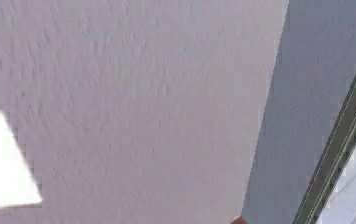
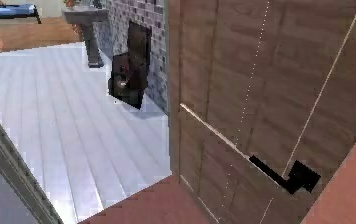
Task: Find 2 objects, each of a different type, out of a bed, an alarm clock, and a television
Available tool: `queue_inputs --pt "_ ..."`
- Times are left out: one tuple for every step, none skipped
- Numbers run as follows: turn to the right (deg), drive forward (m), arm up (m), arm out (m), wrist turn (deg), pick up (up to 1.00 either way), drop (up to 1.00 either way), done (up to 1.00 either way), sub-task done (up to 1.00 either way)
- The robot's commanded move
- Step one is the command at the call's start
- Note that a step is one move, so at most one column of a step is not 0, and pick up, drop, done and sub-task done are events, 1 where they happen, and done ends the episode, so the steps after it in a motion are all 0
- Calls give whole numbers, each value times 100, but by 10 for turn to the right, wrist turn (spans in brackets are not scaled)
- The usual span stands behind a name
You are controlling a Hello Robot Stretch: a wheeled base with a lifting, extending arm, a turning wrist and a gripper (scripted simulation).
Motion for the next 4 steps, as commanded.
queue_inputs --pt "450 0 0 0 0 0 0 0 0" --pt "120 0 0 0 0 0 0 0 0" --pt "0 100 0 0 0 0 0 0 0" --pt "0 100 0 0 0 0 0 0 0"
